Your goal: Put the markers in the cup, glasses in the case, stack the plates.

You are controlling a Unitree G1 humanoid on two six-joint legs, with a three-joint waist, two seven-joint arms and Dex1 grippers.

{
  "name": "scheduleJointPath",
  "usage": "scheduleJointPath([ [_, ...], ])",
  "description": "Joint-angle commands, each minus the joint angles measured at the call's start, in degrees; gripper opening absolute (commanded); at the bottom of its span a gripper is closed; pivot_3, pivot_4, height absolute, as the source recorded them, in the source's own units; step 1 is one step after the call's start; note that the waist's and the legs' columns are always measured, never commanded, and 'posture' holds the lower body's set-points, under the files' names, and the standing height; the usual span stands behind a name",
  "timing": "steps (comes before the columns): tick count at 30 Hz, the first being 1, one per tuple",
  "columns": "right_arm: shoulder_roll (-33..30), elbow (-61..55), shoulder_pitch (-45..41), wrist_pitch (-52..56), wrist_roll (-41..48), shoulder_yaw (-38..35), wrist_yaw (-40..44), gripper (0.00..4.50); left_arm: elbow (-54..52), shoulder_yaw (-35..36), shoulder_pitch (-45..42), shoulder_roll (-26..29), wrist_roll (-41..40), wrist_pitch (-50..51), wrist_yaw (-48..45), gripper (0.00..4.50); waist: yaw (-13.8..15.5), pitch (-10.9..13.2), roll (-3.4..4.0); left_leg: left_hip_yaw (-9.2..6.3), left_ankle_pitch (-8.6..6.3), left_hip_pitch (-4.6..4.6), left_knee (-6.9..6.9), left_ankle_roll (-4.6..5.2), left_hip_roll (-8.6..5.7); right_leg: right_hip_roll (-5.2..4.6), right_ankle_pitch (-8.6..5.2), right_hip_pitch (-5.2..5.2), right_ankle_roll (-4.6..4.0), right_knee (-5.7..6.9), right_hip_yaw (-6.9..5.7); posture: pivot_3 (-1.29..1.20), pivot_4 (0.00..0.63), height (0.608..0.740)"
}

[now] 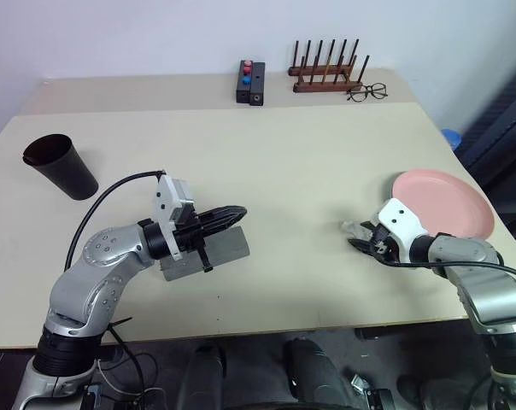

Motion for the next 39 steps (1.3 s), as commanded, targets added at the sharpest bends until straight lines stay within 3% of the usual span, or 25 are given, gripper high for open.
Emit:
scheduleJointPath([
  [1, -0.4, 0.4, -0.8, 0.6, 0.3, -1.0, -0.8, 1.57, -1.8, 1.1, 0.2, -0.1, -0.8, -0.2, 0.6, 0.0, 0.0, 0.0, 0.0, 0.0, 0.0, 0.0, 0.0, 0.0, 0.0, 0.0, 0.0, 0.0, 0.0, 0.0, 0.01, 0.0, 0.15, 0.74],
  [4, -0.8, 0.6, -1.2, 0.1, 0.5, -1.4, -0.9, 0.06, -1.2, 0.8, 0.2, -0.3, -0.6, -0.6, 0.6, 0.0, 0.0, 0.0, 0.0, 0.0, 0.0, 0.0, -0.01, 0.0, 0.0, 0.0, 0.0, 0.0, 0.0, 0.0, 0.0, 0.0, 0.15, 0.74],
  [8, -1.5, 0.1, -1.9, -1.3, 0.3, -2.5, -1.4, 0.06, -0.3, 0.3, 0.1, -0.8, -0.2, -1.3, 0.2, 0.0, 0.0, 0.0, 0.0, 0.0, 0.0, -0.01, -0.01, 0.0, 0.0, 0.01, 0.0, 0.0, 0.0, -0.01, 0.01, 0.0, 0.15, 0.74],
  [17, -7.2, 9.3, -10.5, -1.1, -6.4, -7.9, -11.6, 0.06, 3.2, -0.4, 0.6, -1.7, 1.7, -4.5, -1.8, 0.0, 0.2, 0.0, 0.0, 0.01, 0.0, -0.02, -0.08, 0.0, -0.01, 0.0, -0.01, -0.04, -0.01, -0.07, 0.02, 0.0, 0.15, 0.74],
  [24, -13.4, 14.7, -6.2, -3.8, -9.7, -5.9, -9.0, 0.06, 6.5, 0.5, 2.2, -1.8, 4.7, -8.7, -2.3, 0.0, 0.0, 0.0, 0.01, 0.03, 0.0, -0.03, -0.16, 0.01, -0.01, 0.0, -0.02, -0.05, 0.01, -0.14, 0.04, 0.0, 0.15, 0.74],
  [27, -13.5, 16.0, -5.8, -5.1, -8.9, -6.0, -7.3, 0.92, 6.8, 1.2, 3.3, -1.3, 5.3, -10.1, -2.6, 0.0, -0.3, 0.0, 0.01, 0.04, 0.0, -0.01, -0.15, 0.01, -0.01, 0.0, -0.01, -0.06, 0.01, -0.13, 0.06, 0.0, 0.15, 0.74],
  [33, -14.0, 17.1, -8.4, -6.3, -10.7, -4.7, -7.4, 3.89, 7.2, 3.4, 3.9, -0.3, 5.2, -10.2, -1.3, 0.0, -0.2, 0.0, 0.03, 0.05, 0.0, 0.0, -0.14, 0.01, -0.01, 0.01, -0.01, -0.07, 0.01, -0.1, 0.09, 0.0, 0.15, 0.74],
  [39, -11.0, 14.7, -10.2, -15.6, -3.7, -6.8, -1.5, 3.89, 5.4, 9.5, 7.3, 1.5, 5.2, -10.0, 2.0, 0.0, -0.2, 0.0, 0.02, 0.05, -0.01, 0.0, -0.18, 0.01, 0.0, 0.01, -0.02, -0.08, 0.02, -0.11, 0.09, 0.0, 0.15, 0.74],
])
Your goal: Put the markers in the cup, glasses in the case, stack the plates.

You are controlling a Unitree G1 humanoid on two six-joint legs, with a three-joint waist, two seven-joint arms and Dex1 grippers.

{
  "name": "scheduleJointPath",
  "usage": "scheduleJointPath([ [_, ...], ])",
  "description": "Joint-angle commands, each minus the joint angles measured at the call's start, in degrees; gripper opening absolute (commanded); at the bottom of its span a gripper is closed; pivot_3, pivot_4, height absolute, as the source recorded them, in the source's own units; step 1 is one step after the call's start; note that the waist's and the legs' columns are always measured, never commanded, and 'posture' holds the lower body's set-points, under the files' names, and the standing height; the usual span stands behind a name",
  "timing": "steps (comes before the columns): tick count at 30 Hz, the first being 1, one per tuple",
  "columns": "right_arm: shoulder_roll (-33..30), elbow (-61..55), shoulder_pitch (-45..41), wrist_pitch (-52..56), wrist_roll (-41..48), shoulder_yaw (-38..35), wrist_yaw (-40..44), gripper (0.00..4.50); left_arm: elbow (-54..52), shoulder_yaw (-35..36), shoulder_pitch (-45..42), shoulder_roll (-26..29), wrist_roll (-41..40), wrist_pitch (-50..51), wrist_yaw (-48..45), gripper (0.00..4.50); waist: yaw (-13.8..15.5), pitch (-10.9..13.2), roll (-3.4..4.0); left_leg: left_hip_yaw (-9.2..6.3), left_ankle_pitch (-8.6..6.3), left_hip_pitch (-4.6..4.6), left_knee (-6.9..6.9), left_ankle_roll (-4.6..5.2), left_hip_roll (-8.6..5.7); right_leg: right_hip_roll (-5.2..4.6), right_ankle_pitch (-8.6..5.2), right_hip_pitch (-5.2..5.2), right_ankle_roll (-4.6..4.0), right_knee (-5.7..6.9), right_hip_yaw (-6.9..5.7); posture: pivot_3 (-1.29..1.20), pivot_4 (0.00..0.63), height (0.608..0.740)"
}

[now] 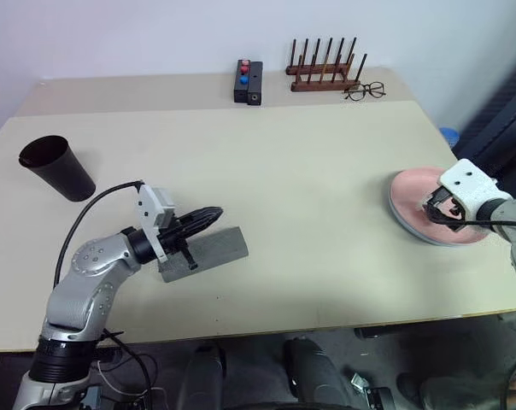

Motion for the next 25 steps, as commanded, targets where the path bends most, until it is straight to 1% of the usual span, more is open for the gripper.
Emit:
scheduleJointPath([
  [1, 2.4, -6.0, 0.4, -6.3, 7.2, -2.7, 6.1, 3.89, -3.0, 6.4, 3.3, 1.7, -0.2, -0.8, 2.2, 0.0, -0.2, 0.0, -0.01, 0.0, 0.0, 0.0, -0.02, 0.0, 0.0, 0.0, 0.0, -0.01, 0.0, 0.0, 0.0, 0.0, 0.15, 0.74],
  [3, 4.2, -9.4, 1.1, -5.8, 11.6, -3.4, 9.2, 3.89, -3.5, 9.2, 6.0, 2.5, 0.1, -1.1, 3.2, 0.0, -0.3, 0.0, 0.0, 0.0, -0.01, 0.01, -0.09, 0.01, 0.02, 0.02, -0.01, -0.03, 0.02, 0.0, 0.01, 0.0, 0.15, 0.74],
  [5, 5.6, -10.1, 1.2, -5.0, 14.4, -3.5, 11.1, 3.89, -2.3, 11.7, 9.1, 3.3, 2.5, -3.0, 4.3, 0.0, -0.1, 0.0, 0.0, -0.02, -0.01, 0.01, -0.09, 0.01, 0.03, 0.04, -0.01, -0.03, 0.03, 0.02, 0.0, 0.0, 0.15, 0.74],
  [7, 7.3, -11.2, 1.7, -5.1, 16.8, -2.9, 12.9, 3.89, 0.4, 16.2, 12.8, 3.8, 4.0, -6.4, 4.5, 0.0, 0.0, 0.0, -0.02, 0.02, -0.01, 0.0, -0.03, 0.01, 0.01, 0.01, -0.01, -0.02, 0.01, 0.0, 0.02, 0.0, 0.15, 0.74],
  [10, 9.4, -9.1, 1.0, -6.9, 18.7, -2.4, 14.9, 3.89, 2.2, 21.4, 15.4, 3.7, 2.9, -7.9, 5.3, 0.0, 0.2, 0.0, -0.06, 0.01, -0.01, -0.01, -0.01, 0.01, 0.01, 0.01, -0.02, -0.01, -0.02, -0.02, 0.02, 0.0, 0.15, 0.74],
  [13, 10.8, -6.3, -0.7, -8.1, 18.9, -1.6, 16.0, 3.89, 2.5, 23.8, 17.7, 3.9, 2.9, -8.6, 4.8, 0.0, 0.2, 0.0, -0.07, 0.01, -0.01, -0.03, 0.04, 0.0, -0.01, 0.0, -0.02, 0.01, -0.03, -0.04, 0.03, 0.0, 0.15, 0.74],
  [16, 12.5, -2.7, -2.5, -9.9, 18.8, -0.8, 16.6, 3.89, 2.6, 24.9, 20.0, 3.6, 3.3, -9.8, 4.1, 0.0, 0.0, 0.0, -0.06, 0.06, -0.01, -0.03, 0.02, -0.01, -0.01, 0.0, -0.01, 0.01, -0.05, -0.1, 0.09, 0.0, 0.15, 0.74],
  [19, 13.3, -1.8, -2.2, -10.6, 18.9, -0.3, 17.5, 3.89, 1.8, 25.1, 22.0, 2.6, 3.4, -10.7, 4.5, 0.0, 0.0, 0.0, -0.06, 0.05, -0.01, -0.03, -0.08, -0.01, 0.0, 0.02, -0.01, -0.04, -0.05, -0.09, 0.08, 0.0, 0.15, 0.74],
  [25, 14.6, 0.6, -3.7, -11.8, 18.7, 0.9, 18.9, 3.89, -0.7, 24.2, 23.5, 0.7, 3.6, -10.7, 6.6, 0.0, 0.1, 0.0, -0.06, 0.06, -0.01, -0.03, -0.04, -0.01, 0.0, 0.02, -0.01, -0.03, -0.04, -0.09, 0.1, 0.0, 0.15, 0.74],
])
